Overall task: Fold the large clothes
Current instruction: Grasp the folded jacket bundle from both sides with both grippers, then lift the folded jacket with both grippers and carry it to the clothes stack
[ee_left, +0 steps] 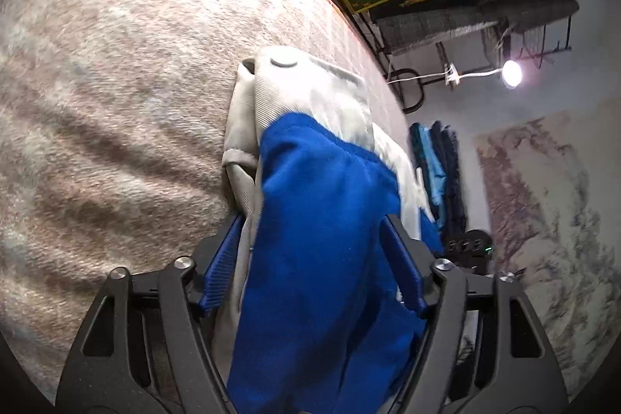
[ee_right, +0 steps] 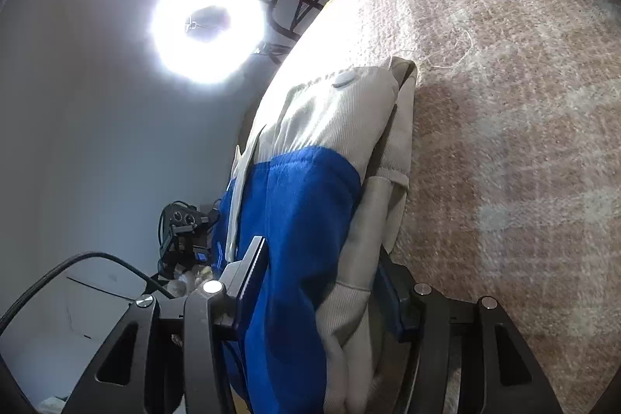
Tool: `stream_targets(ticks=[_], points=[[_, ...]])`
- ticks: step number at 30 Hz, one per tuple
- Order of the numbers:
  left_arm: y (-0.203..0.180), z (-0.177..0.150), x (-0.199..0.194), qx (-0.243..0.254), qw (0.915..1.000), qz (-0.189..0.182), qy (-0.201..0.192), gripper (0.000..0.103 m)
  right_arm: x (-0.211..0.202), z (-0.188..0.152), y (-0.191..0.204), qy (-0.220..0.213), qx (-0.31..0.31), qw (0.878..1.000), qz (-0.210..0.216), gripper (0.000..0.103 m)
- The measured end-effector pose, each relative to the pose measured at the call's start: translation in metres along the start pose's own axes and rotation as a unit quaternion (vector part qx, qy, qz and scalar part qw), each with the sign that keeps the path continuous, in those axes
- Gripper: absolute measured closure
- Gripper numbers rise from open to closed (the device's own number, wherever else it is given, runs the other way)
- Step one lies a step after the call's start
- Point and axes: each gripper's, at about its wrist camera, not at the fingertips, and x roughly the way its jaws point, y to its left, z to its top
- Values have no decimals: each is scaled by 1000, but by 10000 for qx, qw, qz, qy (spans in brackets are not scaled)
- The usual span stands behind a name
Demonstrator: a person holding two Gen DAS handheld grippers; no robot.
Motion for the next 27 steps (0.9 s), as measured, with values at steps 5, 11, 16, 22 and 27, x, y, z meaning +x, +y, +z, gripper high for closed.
stream_targets(ticks=[5, 11, 16, 22, 27], points=[[-13, -6, 0, 208, 9989, 413, -96, 52, 0, -5, 17, -17, -334, 9981, -509, 59], [-49, -16, -8, 802, 9928, 833, -327, 68, 1, -12, 60, -80, -1186, 9847, -1275, 73], [-74, -24, -20, 1094, 9892, 874, -432, 72, -6, -20, 93, -189, -1748, 9731, -1487, 78], [-107, -31, -24, 1358, 9872, 694, -470, 75, -18, -28, 125, -269, -2219, 9613, -1610, 80], [-125, -34, -18, 1378, 9887, 445, -391, 77, -45, -30, 134, -400, -2356, 9556, -1725, 81]])
